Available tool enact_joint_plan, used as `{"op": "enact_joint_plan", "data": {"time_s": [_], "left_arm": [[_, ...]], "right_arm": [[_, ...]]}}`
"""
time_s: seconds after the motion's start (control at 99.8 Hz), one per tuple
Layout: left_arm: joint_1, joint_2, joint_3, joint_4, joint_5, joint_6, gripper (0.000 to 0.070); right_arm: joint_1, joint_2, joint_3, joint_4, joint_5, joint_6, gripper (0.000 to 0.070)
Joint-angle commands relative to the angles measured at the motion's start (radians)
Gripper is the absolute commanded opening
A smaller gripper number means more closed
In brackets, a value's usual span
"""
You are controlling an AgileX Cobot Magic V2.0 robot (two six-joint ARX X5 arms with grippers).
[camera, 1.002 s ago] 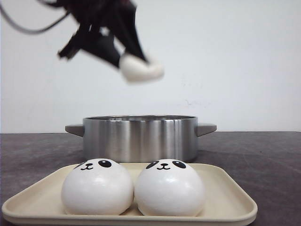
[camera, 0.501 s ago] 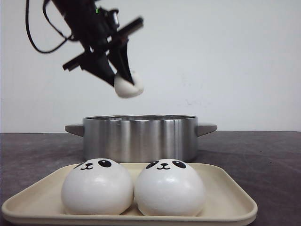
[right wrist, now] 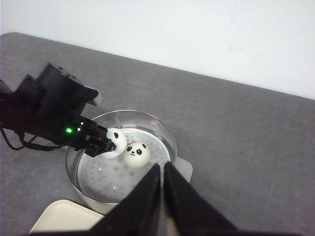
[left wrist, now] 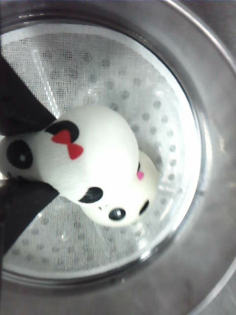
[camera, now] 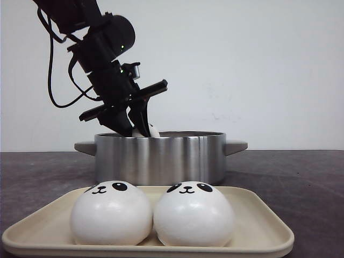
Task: Steam buns
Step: 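Lower the bun into the pot and open the left gripper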
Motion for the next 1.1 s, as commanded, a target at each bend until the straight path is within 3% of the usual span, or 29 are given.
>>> {"op": "enact_joint_plan", "data": {"time_s": [0.0,0.1,0.22,0.461,0.631,0.952,1.092], "left_arm": [[-0.003,0.021,0.023,0.022,-0.032,0.011,0.0004],[-0.002,0.024,0.023,0.023,-0.103,0.015,0.0004],[0.003,0.026,0.023,0.018,-0.108,0.038,0.0012],[0.003,0.026,0.023,0.008,-0.106,0.037,0.0258],[0.003,0.026,0.023,0.008,-0.106,0.037,0.0486],[0.003,0.024,0.031,0.006,-0.098,0.026,0.0487],[0.0,-0.013,0.056,-0.071,-0.097,-0.01,0.0486]], "right_arm": [[0.014,0.009,0.019,0.0,0.001,0.011,0.0001],[0.02,0.009,0.019,-0.016,0.001,0.011,0.0001],[0.021,0.009,0.019,-0.025,0.001,0.011,0.0001],[0.024,0.009,0.019,-0.022,0.001,0.011,0.0001],[0.024,0.009,0.019,-0.023,0.001,0.012,0.0001],[0.024,0.01,0.019,-0.041,0.002,0.012,0.0001],[0.022,0.026,0.017,-0.074,0.002,0.046,0.0001]]}}
